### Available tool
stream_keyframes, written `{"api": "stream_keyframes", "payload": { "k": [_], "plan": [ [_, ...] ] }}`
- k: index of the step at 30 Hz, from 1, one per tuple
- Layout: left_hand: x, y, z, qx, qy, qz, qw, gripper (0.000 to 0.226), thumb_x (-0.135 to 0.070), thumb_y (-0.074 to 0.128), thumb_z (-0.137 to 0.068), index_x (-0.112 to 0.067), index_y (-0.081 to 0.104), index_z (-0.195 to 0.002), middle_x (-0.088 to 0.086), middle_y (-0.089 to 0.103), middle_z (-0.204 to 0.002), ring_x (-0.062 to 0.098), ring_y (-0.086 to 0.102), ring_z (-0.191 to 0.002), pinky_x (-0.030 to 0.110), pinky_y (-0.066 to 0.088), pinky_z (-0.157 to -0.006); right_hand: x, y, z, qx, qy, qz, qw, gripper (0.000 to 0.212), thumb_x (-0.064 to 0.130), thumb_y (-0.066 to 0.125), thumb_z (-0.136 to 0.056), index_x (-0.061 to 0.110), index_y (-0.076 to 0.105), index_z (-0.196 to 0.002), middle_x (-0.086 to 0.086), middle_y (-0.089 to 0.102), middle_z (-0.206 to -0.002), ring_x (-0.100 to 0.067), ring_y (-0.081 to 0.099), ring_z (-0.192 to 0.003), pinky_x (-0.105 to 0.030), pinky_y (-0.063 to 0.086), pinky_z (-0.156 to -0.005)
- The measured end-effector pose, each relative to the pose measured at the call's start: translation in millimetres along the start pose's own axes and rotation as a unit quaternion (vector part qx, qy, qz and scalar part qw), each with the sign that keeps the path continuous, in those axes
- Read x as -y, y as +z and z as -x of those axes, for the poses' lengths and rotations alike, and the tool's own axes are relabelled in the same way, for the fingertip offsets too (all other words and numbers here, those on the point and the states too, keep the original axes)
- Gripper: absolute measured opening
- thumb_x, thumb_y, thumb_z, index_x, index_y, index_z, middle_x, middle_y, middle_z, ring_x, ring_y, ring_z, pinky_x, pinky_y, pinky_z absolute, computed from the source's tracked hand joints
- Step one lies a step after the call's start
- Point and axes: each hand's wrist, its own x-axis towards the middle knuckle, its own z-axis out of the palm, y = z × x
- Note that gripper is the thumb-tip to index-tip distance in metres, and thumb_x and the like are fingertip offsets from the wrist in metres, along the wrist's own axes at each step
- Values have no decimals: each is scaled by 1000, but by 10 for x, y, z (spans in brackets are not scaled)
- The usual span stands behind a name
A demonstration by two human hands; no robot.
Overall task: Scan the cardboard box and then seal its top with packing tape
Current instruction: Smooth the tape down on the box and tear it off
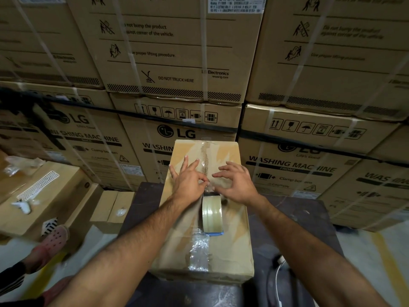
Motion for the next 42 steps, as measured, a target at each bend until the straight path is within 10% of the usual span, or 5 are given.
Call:
{"api": "stream_keyframes", "payload": {
  "k": [14, 28, 42],
  "plan": [
    [132, 61, -63, 32, 55, 31, 997, 8, -40, 75, -95, -39, 81, -101, -3, 40, -170, 24, 8, -165, 68, -6, -127, -37, 88, 77, -135, -147, 114, 973, 5, 28, 90, -81, 26, 86, -84, -2, 78, -116, -31, 65, -131, -63, 39, -116],
    [62, 46, -174, 158, 80, 5, 984, 18, -24, 60, -106, -29, 77, -103, 1, 9, -179, 23, -23, -162, 61, -17, -127, -78, 41, 39, -116, -286, 274, 911, 4, 31, 83, -87, 30, 83, -91, -8, 75, -124, -36, 64, -133, -67, 38, -118],
    [97, 46, -227, 156, 40, 72, 984, 20, -41, 67, -99, -28, 82, -100, -4, 22, -177, 14, -12, -164, 52, -18, -127, -51, 80, 62, -151, -306, 293, 893, 11, 28, 77, -93, 30, 84, -101, -10, 75, -126, -37, 68, -127, -61, 45, -115]
  ]
}}
